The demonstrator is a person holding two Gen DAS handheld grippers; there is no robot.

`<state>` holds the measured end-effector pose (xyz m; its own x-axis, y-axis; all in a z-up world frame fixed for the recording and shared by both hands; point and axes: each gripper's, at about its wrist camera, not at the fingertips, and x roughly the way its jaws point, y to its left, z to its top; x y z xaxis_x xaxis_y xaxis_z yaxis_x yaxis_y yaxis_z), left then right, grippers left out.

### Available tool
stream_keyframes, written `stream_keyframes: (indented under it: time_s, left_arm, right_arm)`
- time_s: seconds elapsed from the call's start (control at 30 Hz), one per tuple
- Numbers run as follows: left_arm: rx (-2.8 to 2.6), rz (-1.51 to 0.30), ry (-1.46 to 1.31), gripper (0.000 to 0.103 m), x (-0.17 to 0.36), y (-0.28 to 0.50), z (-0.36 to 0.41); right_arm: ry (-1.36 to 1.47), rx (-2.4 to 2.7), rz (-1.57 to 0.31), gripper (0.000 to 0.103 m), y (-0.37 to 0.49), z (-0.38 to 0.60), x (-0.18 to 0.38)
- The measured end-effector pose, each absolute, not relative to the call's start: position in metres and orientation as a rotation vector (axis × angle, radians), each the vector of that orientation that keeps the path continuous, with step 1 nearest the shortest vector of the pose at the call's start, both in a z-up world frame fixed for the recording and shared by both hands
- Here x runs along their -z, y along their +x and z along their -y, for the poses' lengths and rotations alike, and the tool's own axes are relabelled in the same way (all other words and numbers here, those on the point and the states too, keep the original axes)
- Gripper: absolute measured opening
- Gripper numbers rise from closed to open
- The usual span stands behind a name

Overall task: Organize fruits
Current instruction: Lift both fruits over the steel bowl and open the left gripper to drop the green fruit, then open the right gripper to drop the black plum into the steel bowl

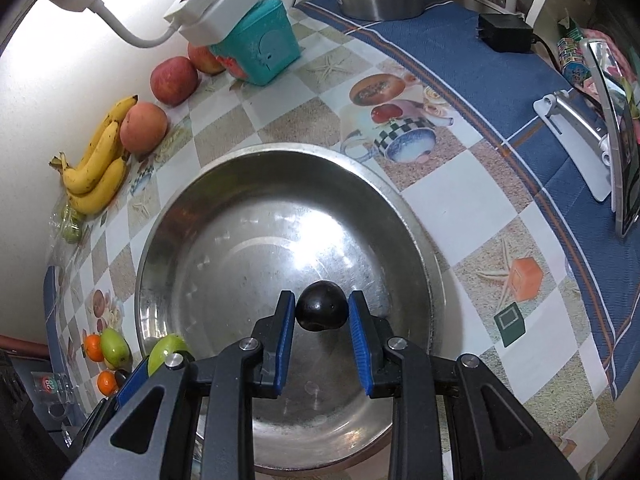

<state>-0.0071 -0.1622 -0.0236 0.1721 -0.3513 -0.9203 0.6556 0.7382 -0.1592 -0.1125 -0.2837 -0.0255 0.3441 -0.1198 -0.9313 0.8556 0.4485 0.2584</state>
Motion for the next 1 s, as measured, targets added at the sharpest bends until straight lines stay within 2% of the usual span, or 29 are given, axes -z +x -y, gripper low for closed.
stream_keyframes:
  time_s: [0.5, 0.57, 0.6, 0.9, 0.97, 1.0]
  left_arm:
    - [0.732, -1.164, 0.301, 0.048, 0.011, -0.007, 0.160]
    - [0.726, -1.162, 0.291, 0.049, 0.008, -0.005, 0.157]
    - [0.722, -1.164, 0.286, 0.050, 0.007, -0.004, 0.156]
    - [0.604, -1.213, 0.197, 0.062, 0.000, 0.021, 0.128]
    - [0.548, -1.217, 0.187, 0.064, -0.002, 0.030, 0.117]
    - [0.517, -1.220, 0.180, 0.064, -0.002, 0.034, 0.110]
  right_arm:
    - [0.872, 0.764, -1.035, 0.029, -0.110, 0.284, 0.025]
    - [0.864, 0.772, -1.042, 0.035, -0.110, 0.285, 0.024]
    - [0.860, 0.777, -1.044, 0.042, -0.110, 0.285, 0.023]
    - [0.823, 0.785, -1.055, 0.044, -0.106, 0.281, 0.017]
    - [0.807, 0.776, -1.066, 0.049, -0.103, 0.277, 0.016]
    - [0.798, 0.772, -1.071, 0.055, -0.101, 0.274, 0.016]
